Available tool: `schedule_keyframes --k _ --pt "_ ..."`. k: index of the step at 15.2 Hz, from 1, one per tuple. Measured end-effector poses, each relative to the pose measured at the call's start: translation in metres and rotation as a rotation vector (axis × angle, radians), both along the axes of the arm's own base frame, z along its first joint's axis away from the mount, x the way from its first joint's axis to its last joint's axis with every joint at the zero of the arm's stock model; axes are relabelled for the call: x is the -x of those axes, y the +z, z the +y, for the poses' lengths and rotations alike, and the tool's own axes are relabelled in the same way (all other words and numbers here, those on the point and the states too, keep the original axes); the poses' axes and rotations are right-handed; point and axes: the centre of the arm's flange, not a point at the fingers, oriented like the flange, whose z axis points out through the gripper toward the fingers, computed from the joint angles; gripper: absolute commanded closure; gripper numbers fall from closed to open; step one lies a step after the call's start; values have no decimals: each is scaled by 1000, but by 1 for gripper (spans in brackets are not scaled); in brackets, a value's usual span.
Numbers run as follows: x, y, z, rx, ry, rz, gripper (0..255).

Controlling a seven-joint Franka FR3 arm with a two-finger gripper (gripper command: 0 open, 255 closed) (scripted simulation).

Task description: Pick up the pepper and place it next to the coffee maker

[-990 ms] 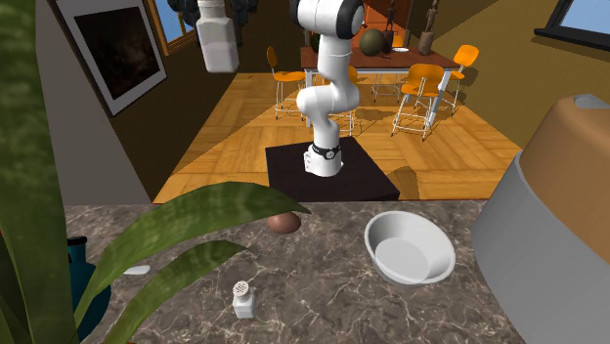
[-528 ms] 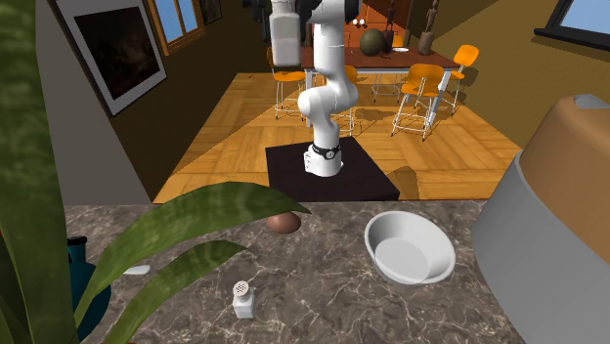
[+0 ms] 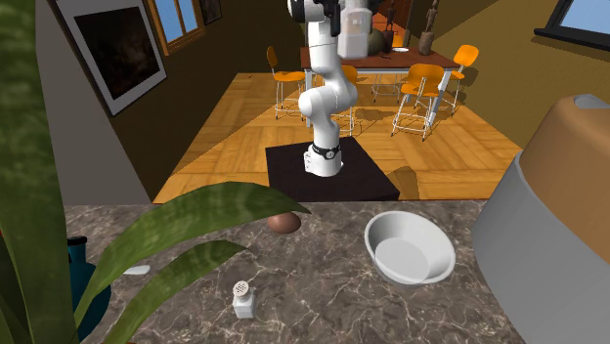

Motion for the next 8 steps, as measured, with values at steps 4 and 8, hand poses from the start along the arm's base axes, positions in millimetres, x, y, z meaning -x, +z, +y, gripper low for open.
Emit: schedule_keyframes --k 4,8 --pt "2 -6 53 1 0 -1 255" --pt "1 -4 107 1 0 0 255"
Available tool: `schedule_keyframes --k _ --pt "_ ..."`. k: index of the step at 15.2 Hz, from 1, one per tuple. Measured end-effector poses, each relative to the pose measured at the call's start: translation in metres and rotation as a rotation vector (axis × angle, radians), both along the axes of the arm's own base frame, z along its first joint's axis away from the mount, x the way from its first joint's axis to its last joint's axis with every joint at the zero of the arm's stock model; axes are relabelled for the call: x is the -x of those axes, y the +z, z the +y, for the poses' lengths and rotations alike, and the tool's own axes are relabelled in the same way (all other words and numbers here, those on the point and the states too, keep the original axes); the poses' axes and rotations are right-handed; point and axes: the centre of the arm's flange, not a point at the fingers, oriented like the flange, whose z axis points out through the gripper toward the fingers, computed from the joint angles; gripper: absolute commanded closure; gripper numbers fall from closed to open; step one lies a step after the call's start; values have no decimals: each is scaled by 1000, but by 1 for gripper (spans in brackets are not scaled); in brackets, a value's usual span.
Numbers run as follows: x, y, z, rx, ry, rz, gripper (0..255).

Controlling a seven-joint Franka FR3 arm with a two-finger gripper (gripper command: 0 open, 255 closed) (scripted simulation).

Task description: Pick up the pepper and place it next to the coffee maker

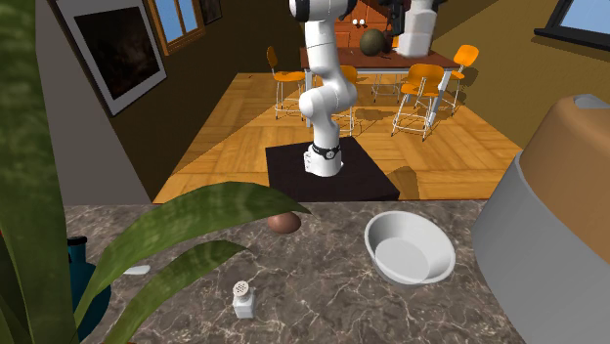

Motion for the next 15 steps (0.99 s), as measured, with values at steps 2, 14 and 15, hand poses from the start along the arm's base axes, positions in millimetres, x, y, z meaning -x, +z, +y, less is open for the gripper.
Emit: schedule_keyframes --k 2,14,15 --pt "-5 0 26 0 0 0 255" --pt "-7 0 186 0 0 0 255" --pt "-6 1 200 0 0 0 255"
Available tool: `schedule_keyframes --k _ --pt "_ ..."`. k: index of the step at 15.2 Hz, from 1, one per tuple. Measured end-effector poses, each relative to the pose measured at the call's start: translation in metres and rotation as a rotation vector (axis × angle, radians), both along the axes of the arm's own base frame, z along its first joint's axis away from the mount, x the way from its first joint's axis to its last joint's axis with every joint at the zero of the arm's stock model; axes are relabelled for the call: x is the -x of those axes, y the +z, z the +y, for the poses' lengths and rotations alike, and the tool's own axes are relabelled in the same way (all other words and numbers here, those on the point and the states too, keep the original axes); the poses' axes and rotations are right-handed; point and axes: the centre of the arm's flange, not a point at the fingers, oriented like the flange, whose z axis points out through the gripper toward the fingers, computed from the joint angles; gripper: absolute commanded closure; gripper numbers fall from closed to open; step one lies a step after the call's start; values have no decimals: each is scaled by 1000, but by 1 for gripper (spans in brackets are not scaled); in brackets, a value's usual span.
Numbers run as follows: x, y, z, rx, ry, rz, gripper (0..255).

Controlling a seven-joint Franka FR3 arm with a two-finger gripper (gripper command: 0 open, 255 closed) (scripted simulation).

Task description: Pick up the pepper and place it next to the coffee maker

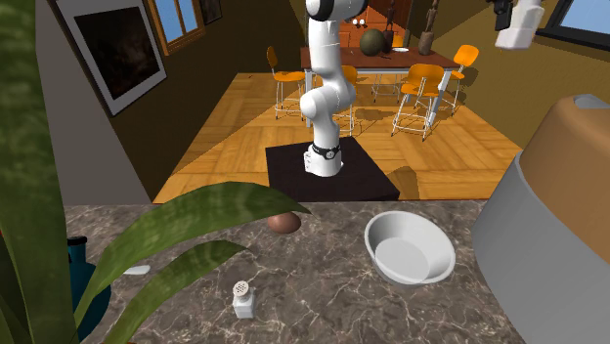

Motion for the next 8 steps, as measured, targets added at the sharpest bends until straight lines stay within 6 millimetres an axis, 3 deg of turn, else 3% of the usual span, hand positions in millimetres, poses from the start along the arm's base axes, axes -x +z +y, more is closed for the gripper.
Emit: schedule_keyframes --k 5,8 --pt "-5 -3 63 0 0 0 255" --pt "-3 -12 71 -1 -1 0 255"
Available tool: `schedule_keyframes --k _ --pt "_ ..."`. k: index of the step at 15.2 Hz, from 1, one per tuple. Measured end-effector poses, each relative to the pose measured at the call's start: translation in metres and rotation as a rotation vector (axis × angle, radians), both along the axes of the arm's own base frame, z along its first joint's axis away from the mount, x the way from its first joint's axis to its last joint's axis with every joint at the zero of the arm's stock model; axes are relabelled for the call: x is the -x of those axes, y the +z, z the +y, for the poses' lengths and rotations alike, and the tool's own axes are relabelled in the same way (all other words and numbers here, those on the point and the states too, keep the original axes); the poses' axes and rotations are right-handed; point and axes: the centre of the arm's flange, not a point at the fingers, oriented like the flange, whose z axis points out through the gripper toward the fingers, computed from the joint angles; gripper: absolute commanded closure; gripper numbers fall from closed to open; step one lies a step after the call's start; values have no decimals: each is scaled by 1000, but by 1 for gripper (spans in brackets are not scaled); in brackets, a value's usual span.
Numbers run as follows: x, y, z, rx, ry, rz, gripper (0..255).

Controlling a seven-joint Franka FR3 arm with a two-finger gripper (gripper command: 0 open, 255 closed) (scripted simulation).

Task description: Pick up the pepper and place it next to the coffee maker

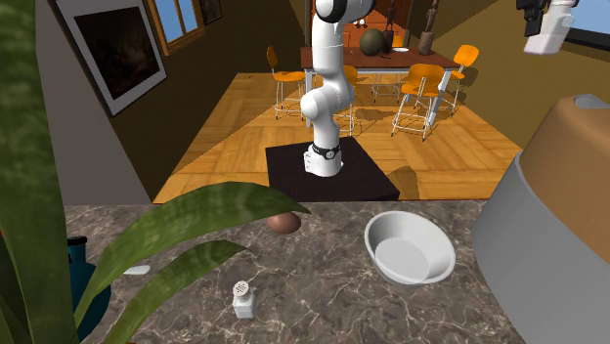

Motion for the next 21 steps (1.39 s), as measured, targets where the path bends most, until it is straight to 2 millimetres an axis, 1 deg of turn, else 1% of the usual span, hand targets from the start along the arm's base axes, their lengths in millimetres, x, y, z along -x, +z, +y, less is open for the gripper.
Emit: schedule_keyframes --k 1,5,21 --pt "2 -5 1 0 0 0 255" --pt "1 -26 3 0 0 0 255" --pt "0 -110 2 0 -1 0 255"
